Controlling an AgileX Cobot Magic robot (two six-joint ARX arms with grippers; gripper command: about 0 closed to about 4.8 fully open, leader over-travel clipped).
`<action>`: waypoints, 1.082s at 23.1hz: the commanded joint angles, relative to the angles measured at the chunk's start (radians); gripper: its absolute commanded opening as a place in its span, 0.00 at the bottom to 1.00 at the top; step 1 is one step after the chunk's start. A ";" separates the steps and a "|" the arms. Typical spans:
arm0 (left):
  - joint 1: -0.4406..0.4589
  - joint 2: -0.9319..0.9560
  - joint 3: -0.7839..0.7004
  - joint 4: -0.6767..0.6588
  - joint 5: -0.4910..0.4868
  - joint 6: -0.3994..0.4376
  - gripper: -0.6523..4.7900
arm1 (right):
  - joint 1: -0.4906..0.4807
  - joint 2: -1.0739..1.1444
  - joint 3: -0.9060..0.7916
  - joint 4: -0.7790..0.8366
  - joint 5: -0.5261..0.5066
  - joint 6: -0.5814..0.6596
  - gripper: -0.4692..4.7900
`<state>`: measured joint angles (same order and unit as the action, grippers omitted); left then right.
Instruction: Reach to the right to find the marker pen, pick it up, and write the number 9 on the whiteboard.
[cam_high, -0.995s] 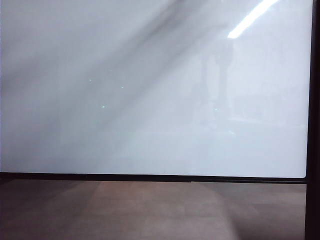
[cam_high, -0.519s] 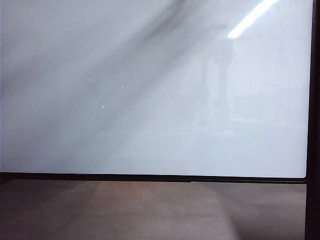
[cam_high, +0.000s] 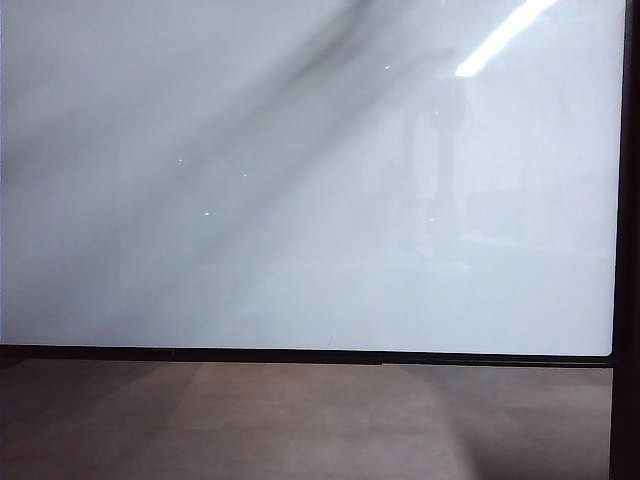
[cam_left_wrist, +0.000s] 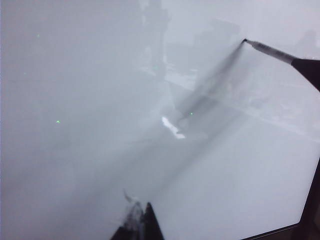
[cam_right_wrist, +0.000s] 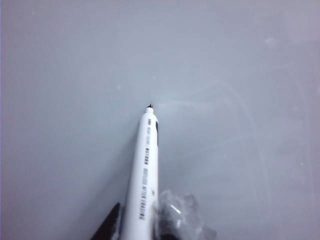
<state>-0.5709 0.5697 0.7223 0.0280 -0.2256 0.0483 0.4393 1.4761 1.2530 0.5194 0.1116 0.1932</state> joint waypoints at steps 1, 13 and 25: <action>0.000 0.000 0.005 0.016 -0.002 -0.003 0.11 | 0.000 -0.004 0.004 -0.024 0.002 -0.003 0.08; 0.000 0.000 0.005 0.015 -0.002 -0.003 0.11 | 0.000 -0.004 -0.021 -0.090 0.008 -0.002 0.08; 0.000 0.000 0.005 0.015 -0.002 -0.003 0.11 | 0.000 -0.006 -0.054 -0.066 0.035 0.010 0.08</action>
<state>-0.5709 0.5697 0.7223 0.0277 -0.2256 0.0483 0.4416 1.4750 1.1980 0.4389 0.1131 0.1982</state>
